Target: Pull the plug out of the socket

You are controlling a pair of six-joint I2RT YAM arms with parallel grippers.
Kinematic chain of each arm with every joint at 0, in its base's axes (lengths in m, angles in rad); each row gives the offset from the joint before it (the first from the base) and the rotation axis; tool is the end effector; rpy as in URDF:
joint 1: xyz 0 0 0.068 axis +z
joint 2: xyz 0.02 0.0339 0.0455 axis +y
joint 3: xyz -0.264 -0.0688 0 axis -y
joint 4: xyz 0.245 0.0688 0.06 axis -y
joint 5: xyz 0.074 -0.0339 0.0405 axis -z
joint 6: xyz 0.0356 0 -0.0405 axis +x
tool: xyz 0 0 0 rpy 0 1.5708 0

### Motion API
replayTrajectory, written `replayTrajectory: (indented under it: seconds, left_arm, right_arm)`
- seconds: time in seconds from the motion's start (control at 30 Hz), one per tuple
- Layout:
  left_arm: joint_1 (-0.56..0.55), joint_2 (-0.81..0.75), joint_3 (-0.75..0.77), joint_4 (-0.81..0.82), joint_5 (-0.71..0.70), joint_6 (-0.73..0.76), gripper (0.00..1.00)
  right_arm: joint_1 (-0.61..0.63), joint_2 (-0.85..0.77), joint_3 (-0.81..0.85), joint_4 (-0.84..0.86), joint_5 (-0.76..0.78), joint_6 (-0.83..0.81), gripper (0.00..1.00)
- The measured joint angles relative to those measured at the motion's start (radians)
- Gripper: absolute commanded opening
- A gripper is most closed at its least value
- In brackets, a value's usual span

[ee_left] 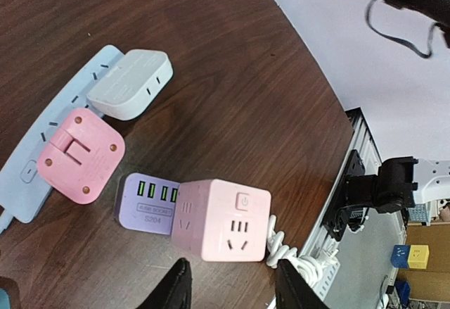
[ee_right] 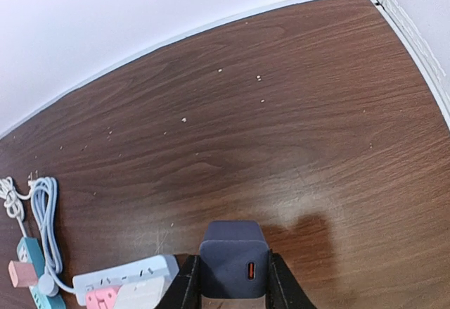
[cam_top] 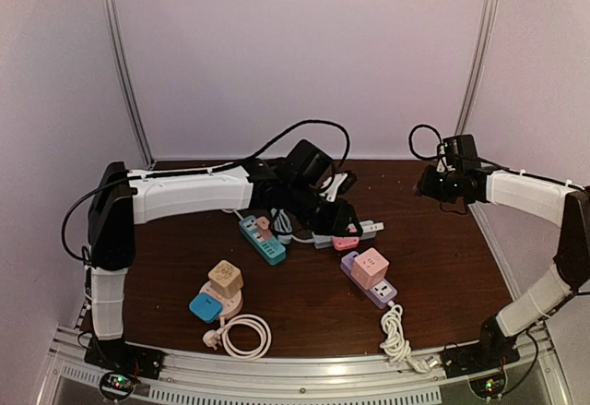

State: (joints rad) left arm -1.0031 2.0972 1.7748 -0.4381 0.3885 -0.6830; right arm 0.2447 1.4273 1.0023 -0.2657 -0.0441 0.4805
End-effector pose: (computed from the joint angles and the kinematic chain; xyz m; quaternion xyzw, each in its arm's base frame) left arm 0.2475 -0.4132 0.2473 0.2188 0.8781 -0.4068 0.1248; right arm 0.3049 0.0777 0.2586 0.0971 0.8993 0.1697 0.3911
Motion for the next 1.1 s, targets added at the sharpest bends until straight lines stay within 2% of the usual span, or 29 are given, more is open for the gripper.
replayTrajectory:
  seconds: [0.27, 0.5, 0.8, 0.9, 1.1]
  left_arm:
    - [0.005, -0.171, -0.138, -0.009, -0.065, 0.027, 0.43]
    - [0.005, -0.201, -0.206, -0.013, -0.101, 0.031, 0.44]
    - [0.005, -0.201, -0.214, -0.011, -0.111, 0.03, 0.44]
    - [0.005, -0.201, -0.214, -0.008, -0.111, 0.029, 0.44]
    - [0.005, -0.201, -0.218, -0.004, -0.111, 0.027, 0.44]
  right_arm:
    - [-0.167, 0.256, 0.009, 0.224, -0.186, 0.071, 0.23]
    - [-0.245, 0.415, 0.011, 0.325, -0.321, 0.136, 0.26]
    - [-0.304, 0.433, -0.003, 0.396, -0.403, 0.17, 0.36]
    - [-0.311, 0.443, -0.009, 0.396, -0.422, 0.175, 0.45]
    - [-0.331, 0.449, -0.023, 0.391, -0.445, 0.175, 0.54]
